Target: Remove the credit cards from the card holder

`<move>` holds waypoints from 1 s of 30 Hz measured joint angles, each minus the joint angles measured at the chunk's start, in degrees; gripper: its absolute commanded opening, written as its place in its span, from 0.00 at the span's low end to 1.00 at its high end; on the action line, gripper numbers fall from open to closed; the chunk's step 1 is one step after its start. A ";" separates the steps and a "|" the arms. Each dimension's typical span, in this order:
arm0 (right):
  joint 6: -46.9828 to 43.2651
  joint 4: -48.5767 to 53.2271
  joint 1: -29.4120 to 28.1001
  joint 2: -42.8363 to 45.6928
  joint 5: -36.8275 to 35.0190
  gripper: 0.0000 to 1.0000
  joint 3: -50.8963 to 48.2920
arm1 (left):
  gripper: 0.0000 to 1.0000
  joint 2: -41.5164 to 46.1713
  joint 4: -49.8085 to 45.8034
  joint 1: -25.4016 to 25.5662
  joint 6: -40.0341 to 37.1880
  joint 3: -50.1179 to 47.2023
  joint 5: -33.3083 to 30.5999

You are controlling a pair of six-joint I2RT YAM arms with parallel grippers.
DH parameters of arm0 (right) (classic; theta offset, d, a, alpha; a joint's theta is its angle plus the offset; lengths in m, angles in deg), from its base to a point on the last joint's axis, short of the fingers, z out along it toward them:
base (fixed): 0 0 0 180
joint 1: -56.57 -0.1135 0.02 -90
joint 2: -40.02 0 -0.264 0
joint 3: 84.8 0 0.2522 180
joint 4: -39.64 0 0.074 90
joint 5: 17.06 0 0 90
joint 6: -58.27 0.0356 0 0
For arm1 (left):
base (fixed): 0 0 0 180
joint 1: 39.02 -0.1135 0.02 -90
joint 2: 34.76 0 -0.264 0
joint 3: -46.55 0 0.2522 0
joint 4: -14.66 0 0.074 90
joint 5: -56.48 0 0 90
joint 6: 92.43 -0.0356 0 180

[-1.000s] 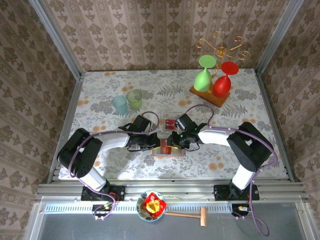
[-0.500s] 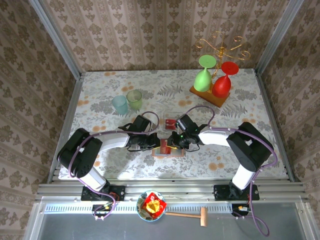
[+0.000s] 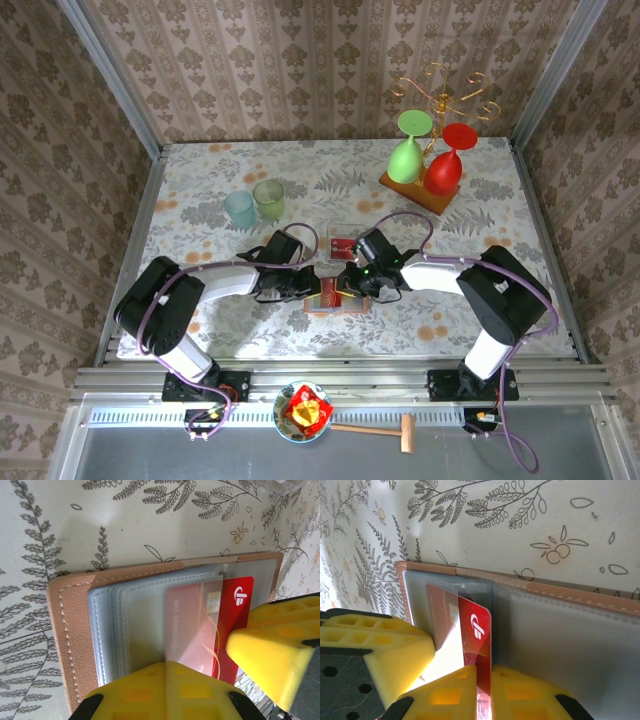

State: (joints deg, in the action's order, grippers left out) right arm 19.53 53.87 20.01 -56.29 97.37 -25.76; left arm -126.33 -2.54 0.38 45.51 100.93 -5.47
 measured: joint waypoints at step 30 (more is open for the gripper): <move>-7.67 16.52 0.83 4.68 -6.56 0.10 5.27 | 0.08 -0.11 0.02 0.00 0.00 0.00 0.07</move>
State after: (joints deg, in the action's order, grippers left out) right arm 11.86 70.40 20.85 -51.61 90.81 -20.50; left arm -126.44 -2.52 0.38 45.51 100.93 -5.40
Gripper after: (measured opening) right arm 0.097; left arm 0.076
